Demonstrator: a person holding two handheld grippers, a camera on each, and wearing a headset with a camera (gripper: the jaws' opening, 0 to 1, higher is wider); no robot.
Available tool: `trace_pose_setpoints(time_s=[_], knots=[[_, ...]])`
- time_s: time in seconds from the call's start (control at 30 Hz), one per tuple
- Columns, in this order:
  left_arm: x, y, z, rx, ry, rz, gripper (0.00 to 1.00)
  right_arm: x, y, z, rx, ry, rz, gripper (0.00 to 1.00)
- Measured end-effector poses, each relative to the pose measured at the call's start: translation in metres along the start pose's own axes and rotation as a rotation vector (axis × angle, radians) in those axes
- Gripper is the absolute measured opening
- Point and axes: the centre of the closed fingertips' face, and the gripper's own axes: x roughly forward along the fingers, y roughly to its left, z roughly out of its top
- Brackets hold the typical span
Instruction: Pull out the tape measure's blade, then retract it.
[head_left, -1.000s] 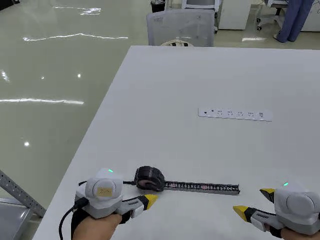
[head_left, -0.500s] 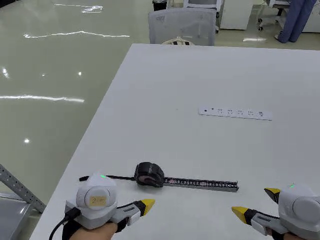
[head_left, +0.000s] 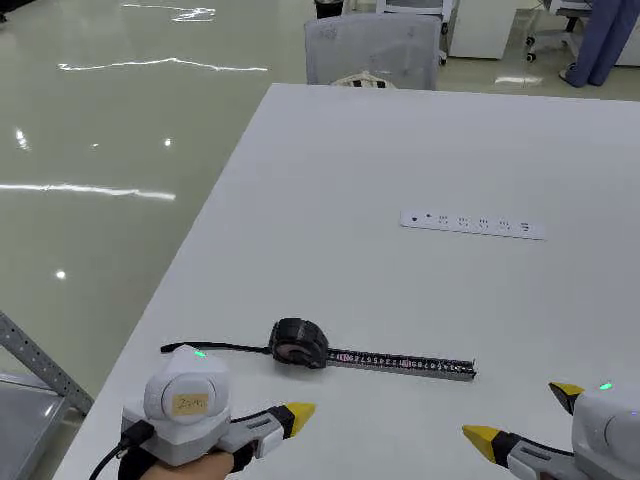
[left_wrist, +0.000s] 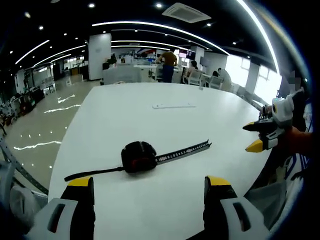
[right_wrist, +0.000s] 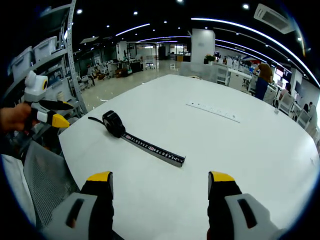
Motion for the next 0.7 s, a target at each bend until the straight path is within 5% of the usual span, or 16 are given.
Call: trace_pose_setpoints(time_s=[0.7], knots=[[-0.027, -0.020, 0.002, -0.052, 0.005, 0.031, 1.00, -0.034, 0.002, -0.007, 0.056, 0.039, -0.027, 1.00]])
